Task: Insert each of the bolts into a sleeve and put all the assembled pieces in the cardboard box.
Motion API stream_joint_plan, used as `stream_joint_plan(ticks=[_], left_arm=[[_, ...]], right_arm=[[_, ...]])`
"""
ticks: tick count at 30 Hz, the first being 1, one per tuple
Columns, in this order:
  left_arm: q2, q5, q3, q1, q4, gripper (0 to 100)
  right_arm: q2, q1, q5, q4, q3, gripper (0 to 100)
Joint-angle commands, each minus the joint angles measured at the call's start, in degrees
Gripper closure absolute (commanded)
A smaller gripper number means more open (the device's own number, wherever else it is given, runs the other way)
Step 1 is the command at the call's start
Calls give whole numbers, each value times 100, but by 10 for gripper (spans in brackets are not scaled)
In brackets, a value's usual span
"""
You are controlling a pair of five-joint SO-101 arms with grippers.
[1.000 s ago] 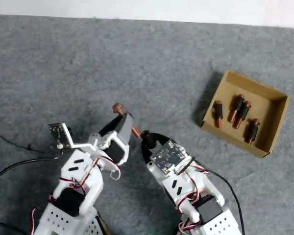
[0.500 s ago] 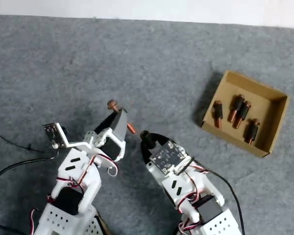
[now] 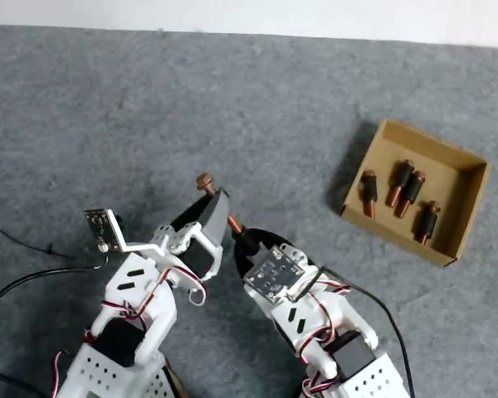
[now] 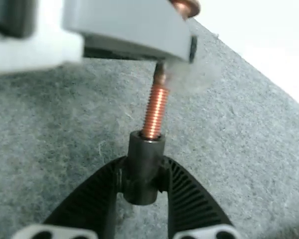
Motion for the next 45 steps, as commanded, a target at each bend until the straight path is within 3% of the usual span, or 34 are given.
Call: stream_joint_plan(ticks=[1,11,16,22,28,37,41,45], left_arm=[[-75,9,110,189,132,994],[-75,-44,110,558,624,994],[-75,-879,110,963,949,994],[-75,-976,92,971,985,993],[-75,-958,101,505,976,973],[-75,-607,110,374,1020,676],[-75,-510,92,-31,985,690],[-75,202,-92,-892,905,695]], right_arm=[[-75,-40,53,-163,374,995],[-75,233,44,-171,330,995],[-75,242,44,-171,365,995],[-75,242,44,-171,356,995],[-75,242,44,-171,374,995],[-75,242,44,-171,374,995],[-75,251,44,-171,374,995],[-75,321,44,-171,374,995]])
